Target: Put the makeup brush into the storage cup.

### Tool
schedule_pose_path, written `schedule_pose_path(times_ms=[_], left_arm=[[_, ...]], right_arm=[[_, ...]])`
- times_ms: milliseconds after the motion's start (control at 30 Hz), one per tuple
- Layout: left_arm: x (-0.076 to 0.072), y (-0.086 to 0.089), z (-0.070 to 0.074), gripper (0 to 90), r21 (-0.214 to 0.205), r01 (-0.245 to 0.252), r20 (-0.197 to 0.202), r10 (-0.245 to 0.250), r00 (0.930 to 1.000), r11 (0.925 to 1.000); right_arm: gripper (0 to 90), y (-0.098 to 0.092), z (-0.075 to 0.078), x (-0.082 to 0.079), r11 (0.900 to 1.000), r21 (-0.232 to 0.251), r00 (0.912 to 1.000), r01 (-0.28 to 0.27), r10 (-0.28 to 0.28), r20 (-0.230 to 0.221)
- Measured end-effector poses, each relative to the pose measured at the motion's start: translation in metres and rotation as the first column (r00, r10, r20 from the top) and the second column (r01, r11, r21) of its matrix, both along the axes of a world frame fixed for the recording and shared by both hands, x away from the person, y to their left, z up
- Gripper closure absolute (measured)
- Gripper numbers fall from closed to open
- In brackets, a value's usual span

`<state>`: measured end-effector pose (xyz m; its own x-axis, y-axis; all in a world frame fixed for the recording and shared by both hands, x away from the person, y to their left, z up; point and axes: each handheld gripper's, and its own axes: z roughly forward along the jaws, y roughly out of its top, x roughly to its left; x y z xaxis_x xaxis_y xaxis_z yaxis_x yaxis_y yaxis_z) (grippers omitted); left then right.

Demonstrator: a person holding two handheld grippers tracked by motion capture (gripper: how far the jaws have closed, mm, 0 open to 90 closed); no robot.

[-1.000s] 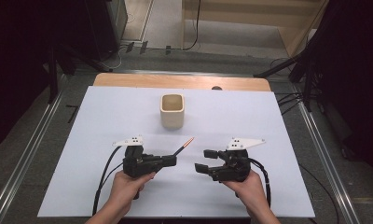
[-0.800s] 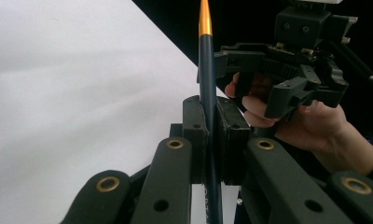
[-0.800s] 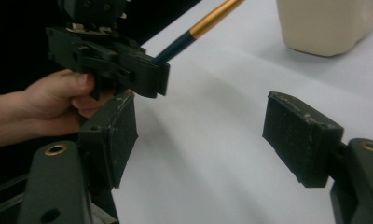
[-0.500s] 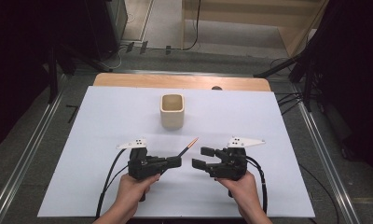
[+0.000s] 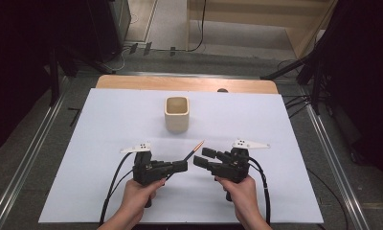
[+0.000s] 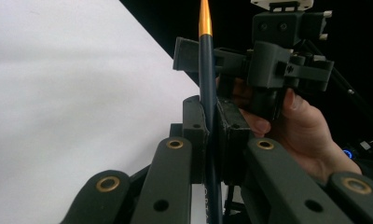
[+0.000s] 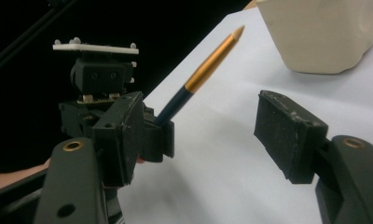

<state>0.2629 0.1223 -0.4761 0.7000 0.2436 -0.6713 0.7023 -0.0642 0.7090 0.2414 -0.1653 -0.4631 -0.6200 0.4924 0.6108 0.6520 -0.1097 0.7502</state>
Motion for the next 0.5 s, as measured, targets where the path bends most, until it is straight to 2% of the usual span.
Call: schedule_pose_path(times_ms=[267, 433, 500], left_arm=[[-0.0006, -0.0061, -0.0026, 84.9, -0.007, 0.013, -0.001, -0.013, 0.9999, 0.9999], [-0.0009, -0.0076, -0.0038, 84.9, -0.022, 0.017, -0.005, -0.017, 0.9998, 0.9996], [-0.0023, -0.008, -0.0033, 84.9, -0.011, 0.009, 0.009, -0.009, 0.9999, 0.9999]], right_arm=[[40.5, 0.0038, -0.0007, 0.002, 0.9991, 0.038, 0.9998, 0.017, -0.017, -0.01], [44.9, 0.0057, -0.0014, 0.003, 0.9987, 0.05, 0.9999, 0.007, -0.006, -0.015], [46.0, 0.0063, -0.002, 0.0038, 0.9983, 0.058, 0.9998, -0.003, 0.004, -0.021]])
